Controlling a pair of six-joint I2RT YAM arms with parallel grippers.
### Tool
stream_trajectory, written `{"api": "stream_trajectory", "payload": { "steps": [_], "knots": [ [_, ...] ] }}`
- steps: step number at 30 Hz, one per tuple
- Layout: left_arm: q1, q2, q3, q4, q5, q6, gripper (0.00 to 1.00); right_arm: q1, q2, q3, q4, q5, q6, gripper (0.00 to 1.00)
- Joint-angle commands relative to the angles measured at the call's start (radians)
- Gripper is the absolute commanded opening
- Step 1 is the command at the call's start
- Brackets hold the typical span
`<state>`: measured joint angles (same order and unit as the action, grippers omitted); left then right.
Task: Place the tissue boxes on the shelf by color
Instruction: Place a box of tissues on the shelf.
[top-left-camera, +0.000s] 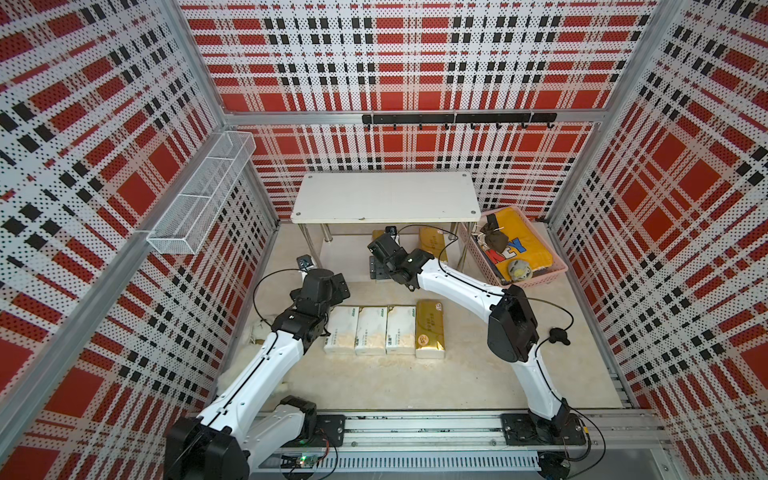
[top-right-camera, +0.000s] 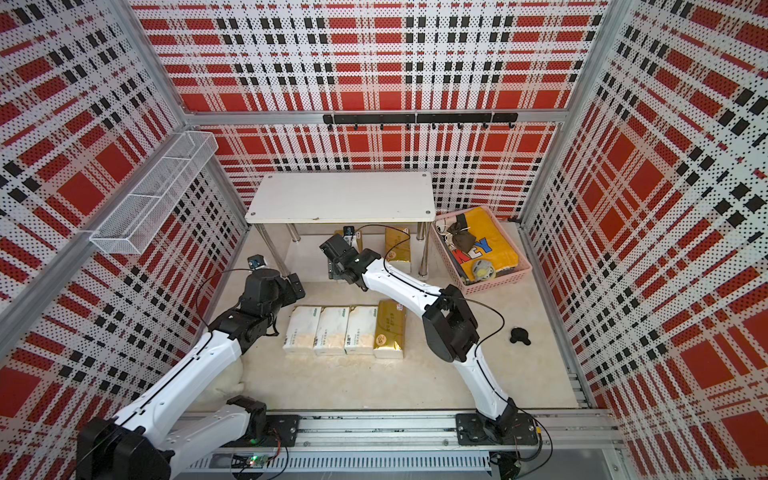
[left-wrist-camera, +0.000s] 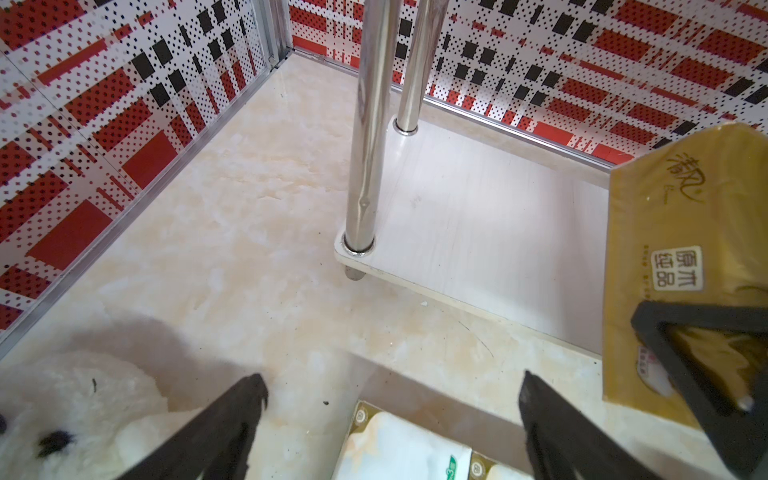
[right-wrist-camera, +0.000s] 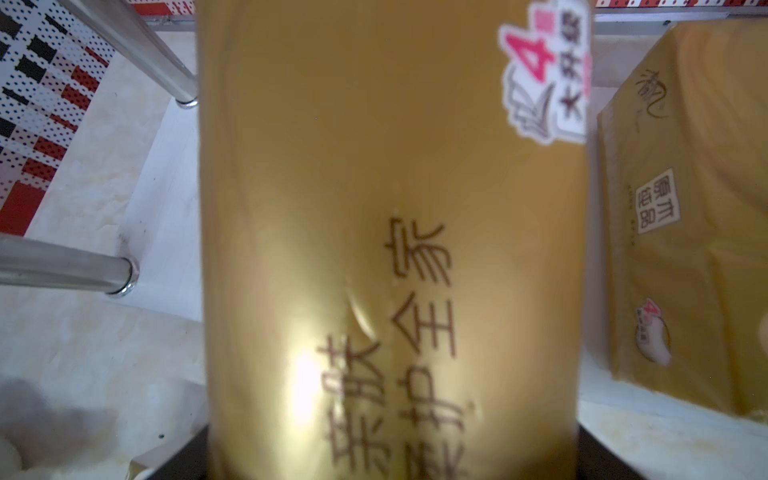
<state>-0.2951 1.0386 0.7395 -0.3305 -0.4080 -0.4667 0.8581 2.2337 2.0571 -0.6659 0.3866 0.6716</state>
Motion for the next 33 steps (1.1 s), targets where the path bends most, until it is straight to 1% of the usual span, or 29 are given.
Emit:
{"api": "stream_trajectory", "payload": {
  "steps": [1, 13, 25, 33],
  "knots": [
    [-0.006, -0.01, 0.003, 0.005, -0.006, 0.003, 0.99, -0.014, 0.038, 0.057, -0.01, 0.028, -0.009, 0.86],
    [-0.005, -0.017, -0.003, 0.005, -0.006, 0.005, 0.99, -0.046, 0.128, 0.175, -0.043, 0.004, -0.022, 0.86],
    [-0.006, -0.016, -0.008, 0.006, -0.006, 0.002, 0.99, -0.057, 0.176, 0.205, -0.033, -0.007, -0.015, 0.87],
    [-0.006, -0.021, -0.014, 0.007, 0.0, 0.002, 0.99, -0.062, 0.206, 0.222, -0.011, 0.008, 0.0, 0.9]
  ]
}}
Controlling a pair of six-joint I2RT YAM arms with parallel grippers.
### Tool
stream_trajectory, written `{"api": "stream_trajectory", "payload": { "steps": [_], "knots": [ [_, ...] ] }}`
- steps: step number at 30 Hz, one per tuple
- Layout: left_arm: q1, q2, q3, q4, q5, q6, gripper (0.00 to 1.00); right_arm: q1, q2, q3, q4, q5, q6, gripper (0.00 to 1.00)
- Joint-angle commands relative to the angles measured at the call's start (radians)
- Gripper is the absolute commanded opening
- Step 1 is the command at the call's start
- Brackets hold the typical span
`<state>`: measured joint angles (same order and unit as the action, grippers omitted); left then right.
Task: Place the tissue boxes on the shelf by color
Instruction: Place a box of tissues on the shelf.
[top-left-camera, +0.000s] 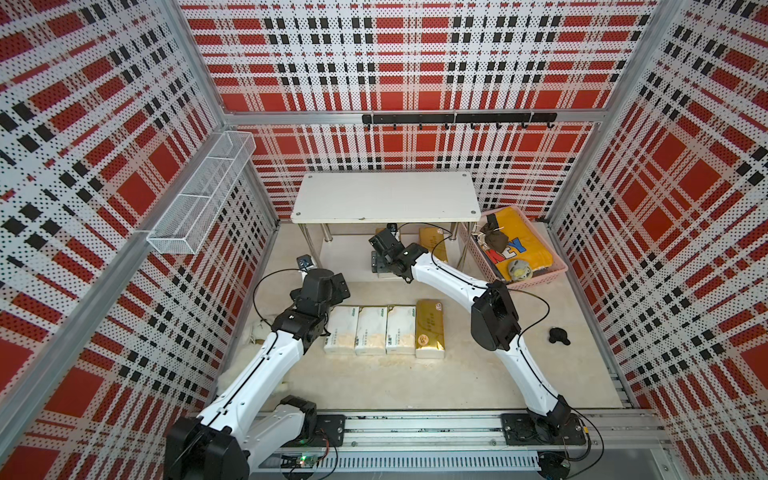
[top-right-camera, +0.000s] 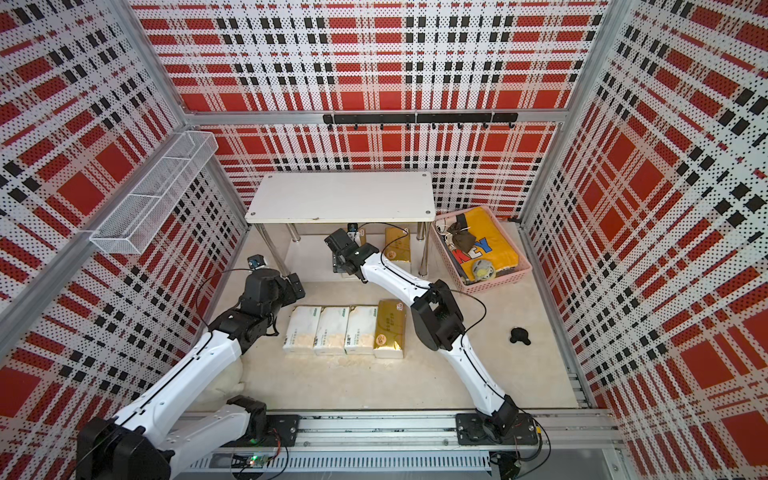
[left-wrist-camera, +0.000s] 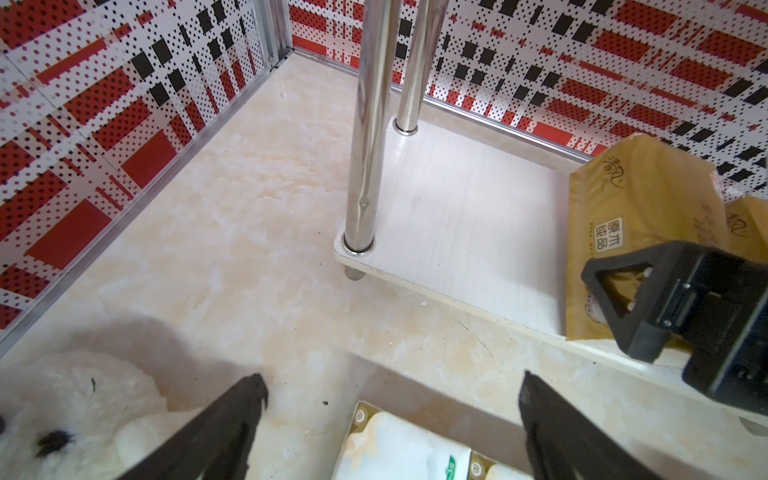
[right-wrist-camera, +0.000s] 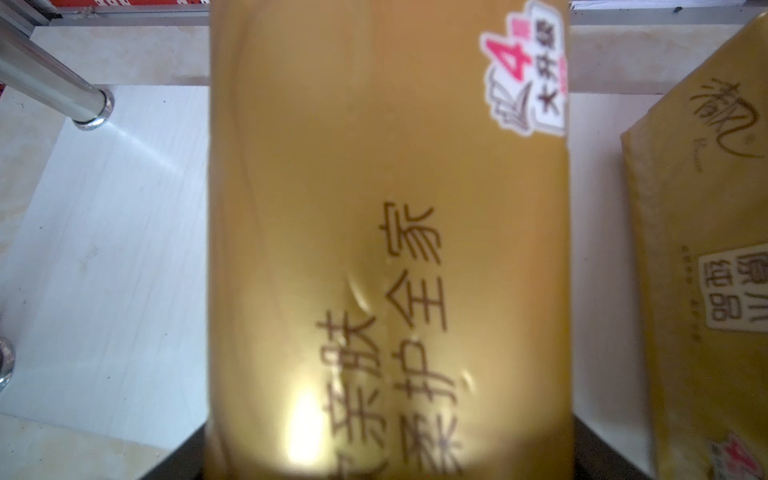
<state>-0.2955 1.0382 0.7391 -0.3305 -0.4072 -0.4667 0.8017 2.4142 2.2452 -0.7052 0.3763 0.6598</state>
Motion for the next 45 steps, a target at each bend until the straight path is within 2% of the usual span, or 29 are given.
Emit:
{"api": "stream_trajectory", "payload": {
  "steps": [1, 13, 21, 33, 38, 45],
  "knots": [
    [-0.006, -0.022, -0.014, 0.007, -0.001, 0.002, 0.99, -0.006, 0.029, 0.037, 0.031, 0.016, 0.01, 0.9],
    [-0.005, -0.052, -0.032, 0.004, -0.007, -0.001, 0.99, -0.009, 0.014, 0.007, 0.117, 0.053, 0.007, 0.98],
    [-0.004, -0.064, -0.035, -0.002, -0.009, 0.005, 0.99, -0.019, 0.036, 0.02, 0.113, 0.068, 0.053, 0.89],
    [0.015, -0.095, -0.051, -0.012, -0.003, 0.011, 0.99, -0.021, 0.059, 0.025, 0.135, 0.065, 0.07, 0.92],
    [0.024, -0.102, -0.053, -0.014, 0.004, 0.013, 0.99, -0.021, 0.031, 0.008, 0.157, 0.071, 0.055, 0.98],
    [0.029, -0.104, -0.041, -0.019, 0.013, 0.022, 0.99, -0.019, -0.066, -0.078, 0.229, 0.059, 0.023, 1.0]
  ]
}}
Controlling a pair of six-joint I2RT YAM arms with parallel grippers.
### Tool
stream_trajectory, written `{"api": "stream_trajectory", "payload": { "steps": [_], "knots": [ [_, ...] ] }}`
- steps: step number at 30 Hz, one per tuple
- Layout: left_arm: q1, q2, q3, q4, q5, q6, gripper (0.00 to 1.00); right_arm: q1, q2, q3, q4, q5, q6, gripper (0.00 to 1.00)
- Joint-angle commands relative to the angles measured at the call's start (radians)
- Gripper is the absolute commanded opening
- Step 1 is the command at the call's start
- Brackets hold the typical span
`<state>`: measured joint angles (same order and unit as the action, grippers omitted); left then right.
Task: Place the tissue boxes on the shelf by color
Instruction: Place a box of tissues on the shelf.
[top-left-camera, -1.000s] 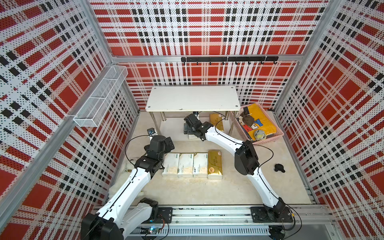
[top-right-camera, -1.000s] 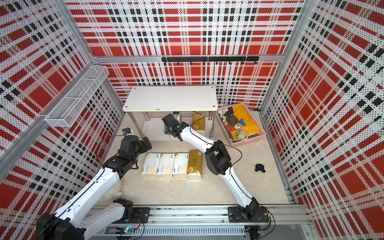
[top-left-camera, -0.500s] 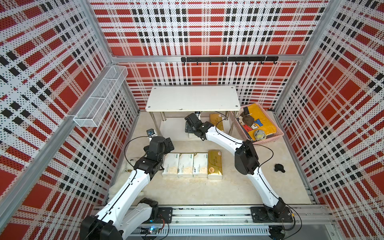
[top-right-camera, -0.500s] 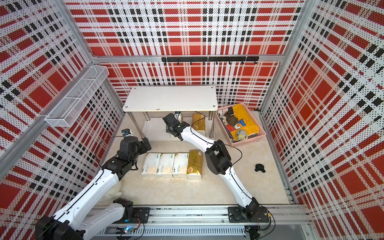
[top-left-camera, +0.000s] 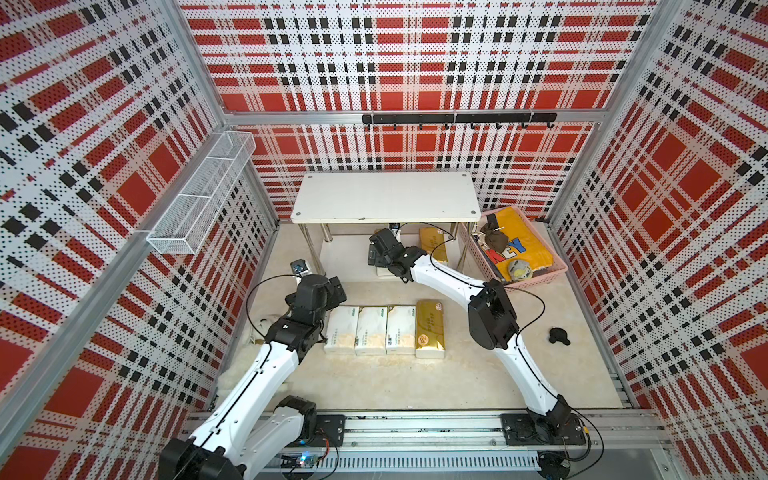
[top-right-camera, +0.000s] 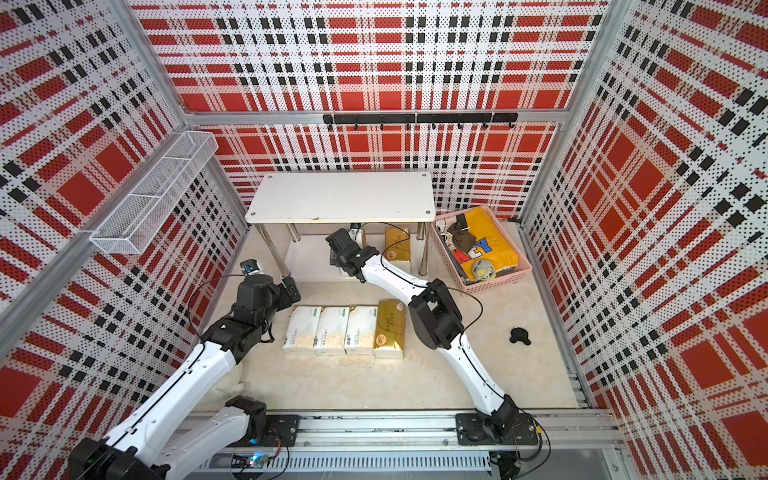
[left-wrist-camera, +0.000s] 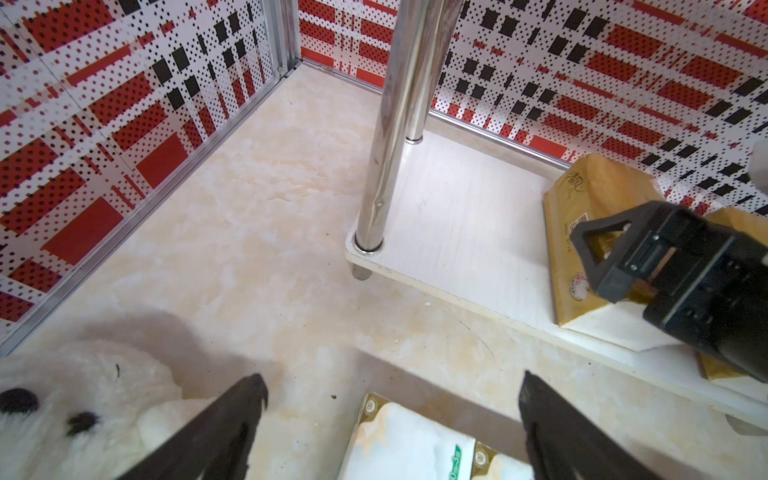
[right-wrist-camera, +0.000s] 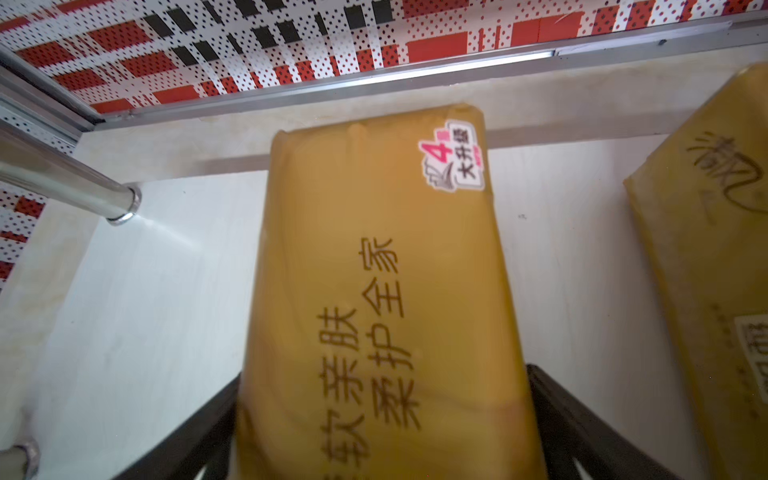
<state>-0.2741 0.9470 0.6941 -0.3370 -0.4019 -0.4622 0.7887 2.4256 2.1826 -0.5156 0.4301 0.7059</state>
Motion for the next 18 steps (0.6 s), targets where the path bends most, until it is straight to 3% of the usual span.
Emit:
{"api": "stream_trajectory", "payload": {
  "steps": [1, 18],
  "knots": [
    [0.009, -0.01, 0.005, -0.013, 0.01, 0.018, 0.99, -0.006, -0.084, -0.016, 0.035, 0.006, -0.026, 1.0],
    [0.01, -0.005, 0.023, -0.017, 0.011, 0.021, 0.99, 0.006, -0.152, -0.081, 0.083, 0.022, -0.009, 1.0]
  ]
}}
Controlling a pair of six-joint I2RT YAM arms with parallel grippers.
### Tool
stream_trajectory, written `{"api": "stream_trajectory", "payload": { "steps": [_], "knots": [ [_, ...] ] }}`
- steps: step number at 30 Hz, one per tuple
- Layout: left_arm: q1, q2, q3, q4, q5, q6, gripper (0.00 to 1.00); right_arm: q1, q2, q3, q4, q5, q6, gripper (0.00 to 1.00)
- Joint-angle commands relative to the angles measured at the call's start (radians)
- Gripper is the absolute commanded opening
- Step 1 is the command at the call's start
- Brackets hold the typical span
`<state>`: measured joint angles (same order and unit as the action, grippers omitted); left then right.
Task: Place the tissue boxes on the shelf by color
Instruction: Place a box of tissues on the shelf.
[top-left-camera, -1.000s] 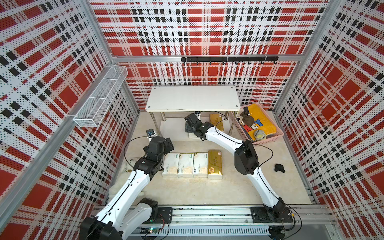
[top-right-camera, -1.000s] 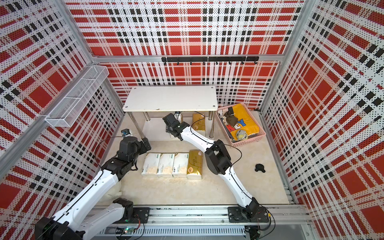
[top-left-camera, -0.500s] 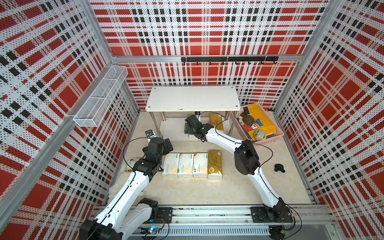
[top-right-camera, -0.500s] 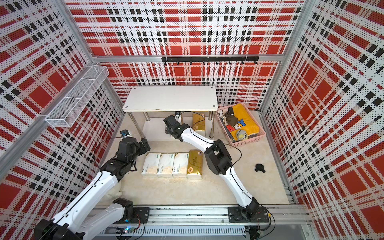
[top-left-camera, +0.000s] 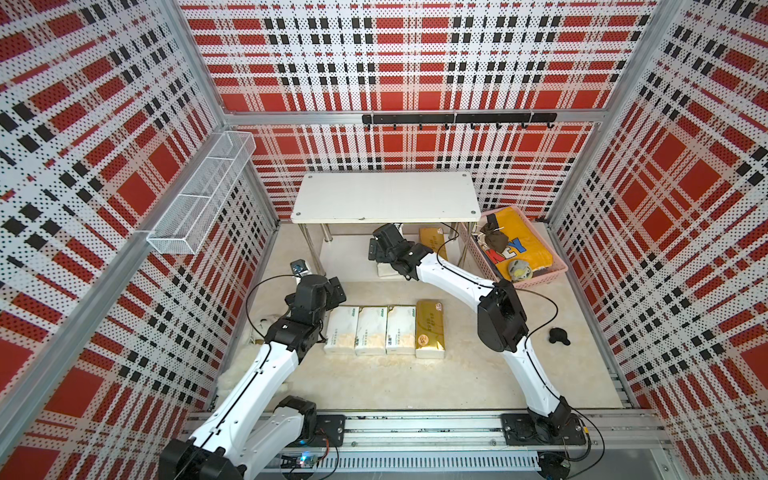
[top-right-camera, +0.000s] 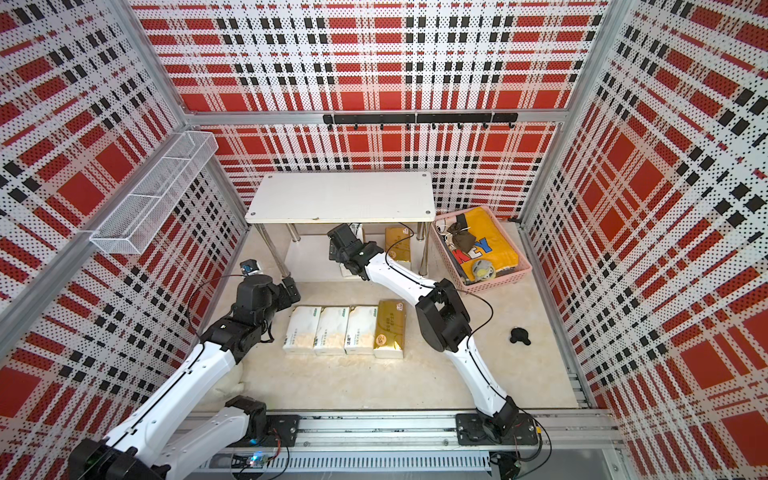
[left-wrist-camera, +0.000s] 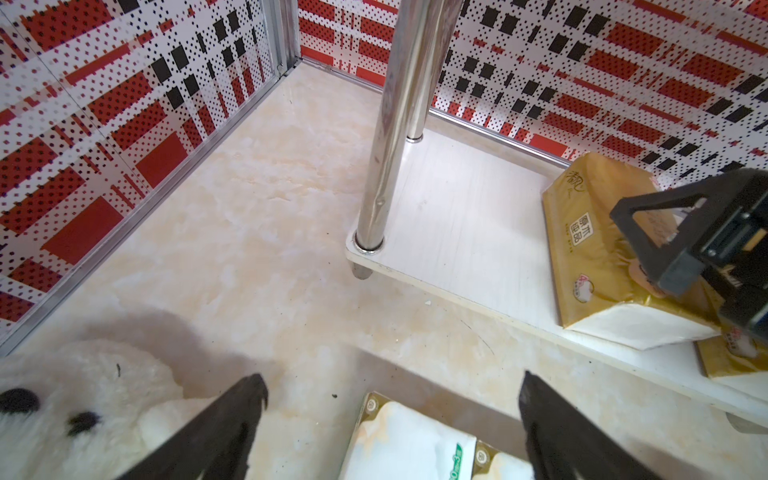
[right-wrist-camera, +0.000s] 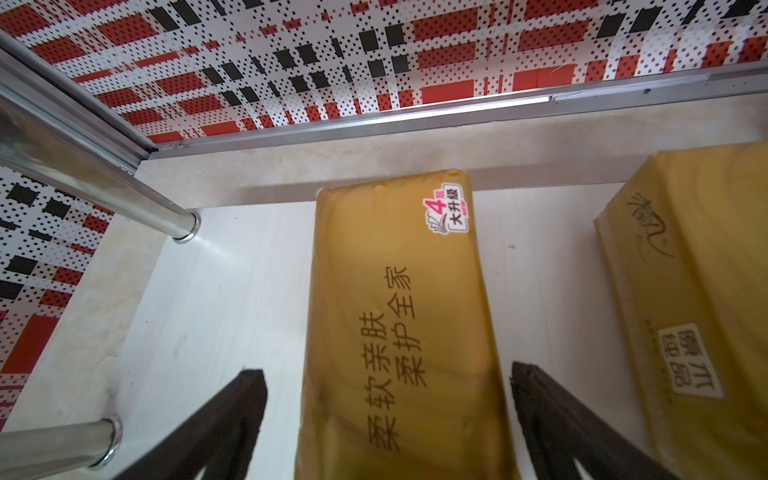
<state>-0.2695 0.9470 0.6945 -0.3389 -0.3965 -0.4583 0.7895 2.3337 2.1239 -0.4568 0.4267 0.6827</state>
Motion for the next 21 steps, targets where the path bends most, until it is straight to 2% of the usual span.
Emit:
{"api": "stream_trajectory", "payload": {
  "steps": [1, 9, 21],
  "knots": [
    [0.006, -0.004, 0.027, -0.018, 0.004, 0.02, 0.99, 0.01, -0.074, -0.04, 0.038, 0.038, 0.008, 1.0],
    [-0.022, 0.01, 0.044, -0.022, 0.0, 0.022, 0.99, 0.037, -0.205, -0.189, 0.125, 0.075, -0.045, 1.0],
    [-0.277, 0.062, 0.086, -0.025, -0.135, -0.085, 0.98, 0.057, -0.414, -0.451, 0.165, 0.048, -0.066, 1.0]
  ]
}}
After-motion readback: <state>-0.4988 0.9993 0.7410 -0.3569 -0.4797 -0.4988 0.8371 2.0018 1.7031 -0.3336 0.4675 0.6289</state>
